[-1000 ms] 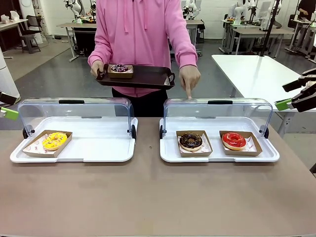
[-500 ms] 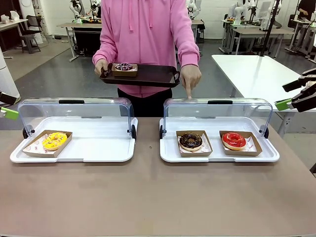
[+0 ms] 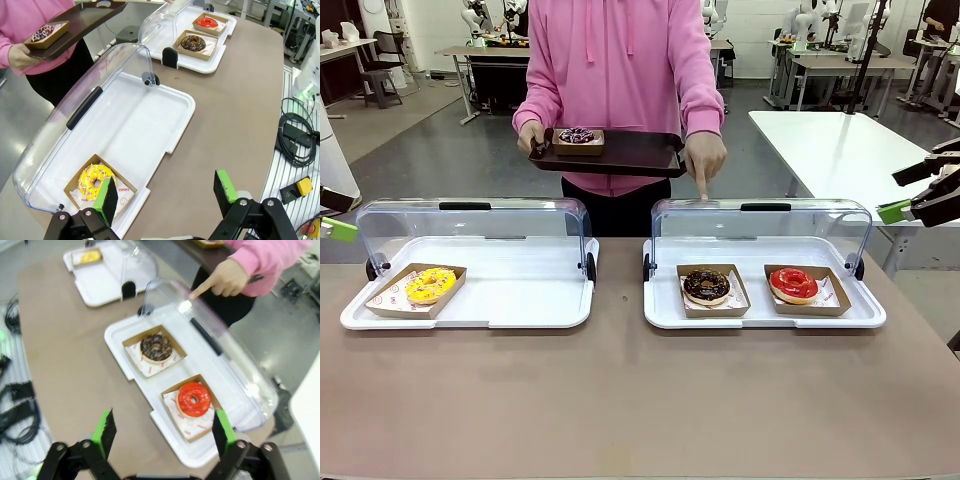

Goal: Provide the desired donut to the person.
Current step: Pick up and lift the Paper togo box containing the Donut pointed at by the person.

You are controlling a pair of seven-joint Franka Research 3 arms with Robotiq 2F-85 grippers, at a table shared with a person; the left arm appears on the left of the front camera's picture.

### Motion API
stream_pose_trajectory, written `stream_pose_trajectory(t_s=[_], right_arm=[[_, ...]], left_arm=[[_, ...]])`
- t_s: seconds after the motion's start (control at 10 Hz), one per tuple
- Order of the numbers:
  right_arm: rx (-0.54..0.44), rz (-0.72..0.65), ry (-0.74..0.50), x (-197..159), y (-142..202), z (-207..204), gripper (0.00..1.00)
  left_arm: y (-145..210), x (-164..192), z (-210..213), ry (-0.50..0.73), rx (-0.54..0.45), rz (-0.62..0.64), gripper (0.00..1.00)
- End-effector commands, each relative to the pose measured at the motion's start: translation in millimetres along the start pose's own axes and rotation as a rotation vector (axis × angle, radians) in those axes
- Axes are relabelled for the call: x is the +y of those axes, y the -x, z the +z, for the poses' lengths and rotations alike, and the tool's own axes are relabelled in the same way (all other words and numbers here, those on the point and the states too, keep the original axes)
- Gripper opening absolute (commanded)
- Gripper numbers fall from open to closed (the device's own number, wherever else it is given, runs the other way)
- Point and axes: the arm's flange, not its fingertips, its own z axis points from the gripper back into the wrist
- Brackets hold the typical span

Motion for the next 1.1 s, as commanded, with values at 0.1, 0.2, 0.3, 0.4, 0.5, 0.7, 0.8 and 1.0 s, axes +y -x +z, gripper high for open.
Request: stream_pose_trajectory(t_s=[0.1, 0.2, 0.3, 0.4, 0.5, 0.7, 0.8, 1.0], right_arm=[[0.317, 0.241, -0.048, 46.6, -58.6, -94.1, 1.00], [0.457, 0.299, -0.077, 64.9, -65.1, -135.8, 1.00], [0.548, 0.329, -0.079, 78.4, -62.1, -169.9, 1.00], [0.587, 0.353, -0.094, 87.3, -51.9, -189.2, 1.00], [0.436, 0.377, -0.015, 87.6, -51.1, -188.1, 1.00], [0.523, 0.343, -0.133, 103.9, -52.5, -182.2, 1.00], [0.523, 0.343, -0.133, 103.9, -52.5, -182.2, 1.00], [0.523, 0.343, -0.133, 103.9, -52.5, -182.2, 1.00]], left_arm=[[1.0, 1.4, 1.6, -0.010, -0.008, 0.002, 1.00], [1.0, 1.4, 1.6, -0.010, -0.008, 0.002, 1.00], [1.0, 1.4, 1.6, -0.010, -0.008, 0.002, 1.00], [1.0, 1.4, 1.6, -0.010, -0.008, 0.002, 1.00], [1.0, 1.4, 1.6, -0.010, -0.008, 0.002, 1.00], [1.0, 1.4, 1.6, -0.010, -0.008, 0.002, 1.00], [1.0, 1.4, 1.6, -0.010, -0.008, 0.002, 1.00], [1.0, 1.4, 1.6, -0.010, -0.008, 0.002, 1.00]])
